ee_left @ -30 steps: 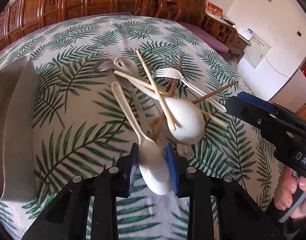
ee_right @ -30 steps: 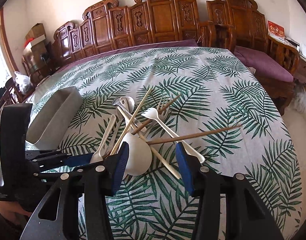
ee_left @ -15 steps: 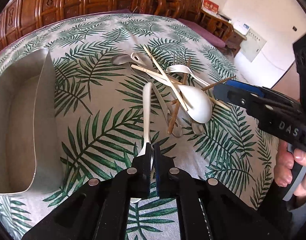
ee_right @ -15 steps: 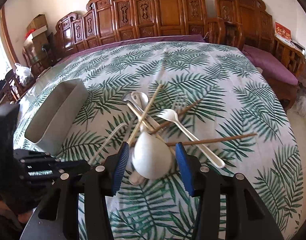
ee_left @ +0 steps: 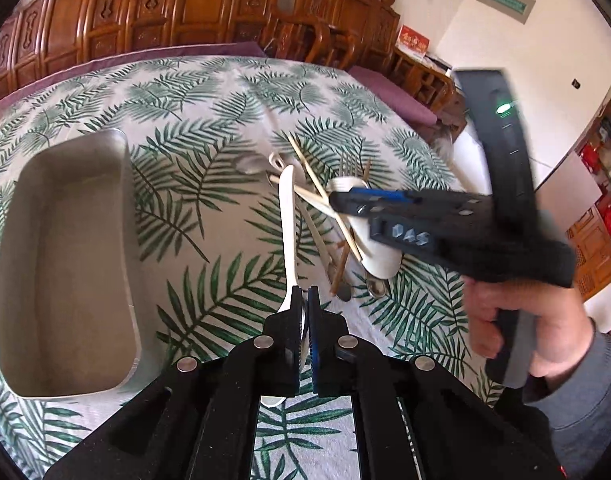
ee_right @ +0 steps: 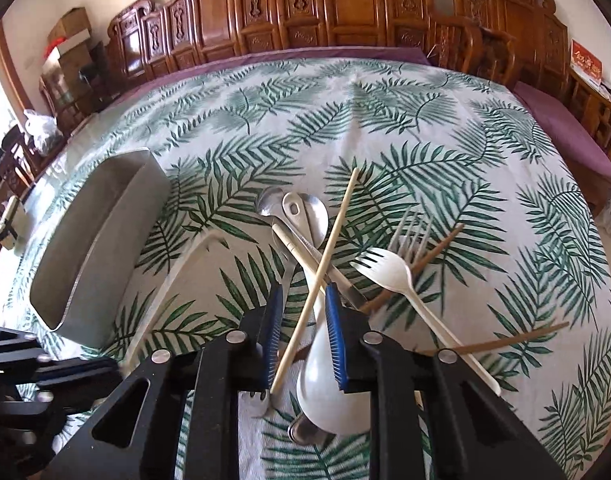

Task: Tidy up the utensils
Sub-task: 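Grasp a white plastic spoon with the left tool while the right tool grasps a wooden chopstick, then carry the spoon and chopstick into the grey tray and open both tools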

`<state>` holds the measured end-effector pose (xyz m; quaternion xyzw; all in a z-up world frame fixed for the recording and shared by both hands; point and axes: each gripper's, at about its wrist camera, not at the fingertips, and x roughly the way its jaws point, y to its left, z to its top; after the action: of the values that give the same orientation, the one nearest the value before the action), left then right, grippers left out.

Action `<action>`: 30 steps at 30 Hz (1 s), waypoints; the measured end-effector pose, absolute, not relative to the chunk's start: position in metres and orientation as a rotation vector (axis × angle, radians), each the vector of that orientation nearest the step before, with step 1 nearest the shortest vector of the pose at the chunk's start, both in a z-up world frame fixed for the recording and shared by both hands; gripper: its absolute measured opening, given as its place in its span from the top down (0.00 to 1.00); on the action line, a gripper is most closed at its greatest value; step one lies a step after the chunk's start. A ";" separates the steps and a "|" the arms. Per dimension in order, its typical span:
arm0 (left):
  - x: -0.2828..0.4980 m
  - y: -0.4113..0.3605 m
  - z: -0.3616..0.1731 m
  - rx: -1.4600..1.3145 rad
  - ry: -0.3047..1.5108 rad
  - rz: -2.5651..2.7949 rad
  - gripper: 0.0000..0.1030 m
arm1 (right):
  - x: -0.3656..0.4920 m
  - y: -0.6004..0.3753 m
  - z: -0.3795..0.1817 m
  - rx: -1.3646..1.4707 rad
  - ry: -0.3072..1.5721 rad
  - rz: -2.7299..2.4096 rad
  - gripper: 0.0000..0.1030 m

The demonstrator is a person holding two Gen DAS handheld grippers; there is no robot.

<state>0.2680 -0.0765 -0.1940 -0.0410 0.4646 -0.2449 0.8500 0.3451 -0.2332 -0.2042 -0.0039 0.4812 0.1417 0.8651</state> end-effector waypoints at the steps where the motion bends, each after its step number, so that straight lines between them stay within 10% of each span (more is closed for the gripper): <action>1: 0.269 -0.074 -0.192 -0.090 0.974 -0.515 0.98 | 0.347 -0.230 -0.208 -0.021 1.022 0.291 0.80; 30: 0.281 0.018 -0.150 -0.189 0.888 -0.443 0.98 | 0.331 -0.205 -0.162 -0.103 0.937 0.252 0.95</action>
<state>0.2808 0.0185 -0.1504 -0.0905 0.4254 -0.2122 0.8751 0.3308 -0.2051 -0.1618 -0.0494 0.4503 0.1212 0.8832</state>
